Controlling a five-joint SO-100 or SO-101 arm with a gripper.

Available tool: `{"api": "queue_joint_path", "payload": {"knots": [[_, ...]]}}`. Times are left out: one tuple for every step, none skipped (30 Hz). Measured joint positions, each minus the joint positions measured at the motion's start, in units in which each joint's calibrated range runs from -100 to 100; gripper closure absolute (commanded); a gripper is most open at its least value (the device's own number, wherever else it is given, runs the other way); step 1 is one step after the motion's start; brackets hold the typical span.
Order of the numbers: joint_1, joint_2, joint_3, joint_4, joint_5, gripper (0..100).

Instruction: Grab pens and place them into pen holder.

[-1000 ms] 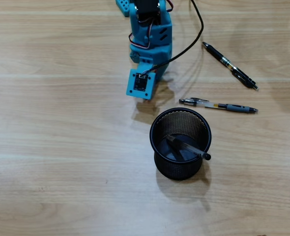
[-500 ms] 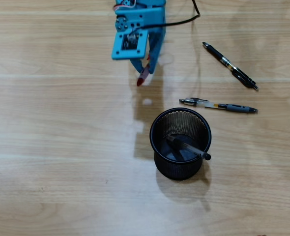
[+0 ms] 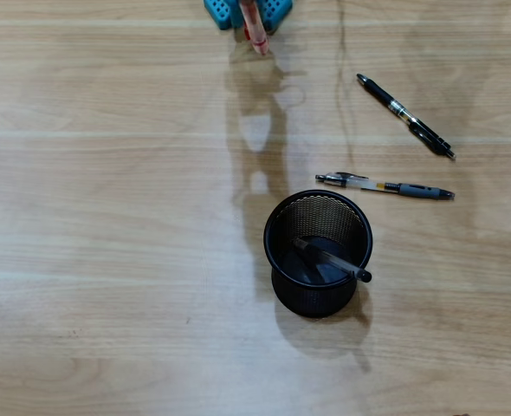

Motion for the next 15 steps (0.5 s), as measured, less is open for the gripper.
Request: {"api": "queue_joint_path", "payload": {"knots": [[0.00,0.34,0.00,-2.93,0.42,98],[-0.29,0.85,0.09,-6.91,0.57,98],[-0.76,1.44,0.53,-10.96,0.68,98],[-1.14,2.12,1.33,-14.76,0.73,98],[-1.91,2.97,2.22,-18.47,0.73,98],[-2.38,4.16,3.11,-21.92,0.73,98],[-2.76,5.44,4.08,-25.12,0.73,98],[-3.05,7.90,5.32,-30.47,0.94,98],[-3.14,8.50,5.68,-32.11,1.09,98],[-3.05,9.52,6.21,-33.92,1.40,98],[-3.05,11.13,6.39,-36.69,1.56,98],[-3.24,12.83,6.39,-38.84,1.66,98],[-3.53,14.53,6.57,-40.05,1.66,98],[-3.53,16.23,6.65,-40.66,1.72,98],[-3.53,17.59,6.74,-41.00,1.77,98]]}}
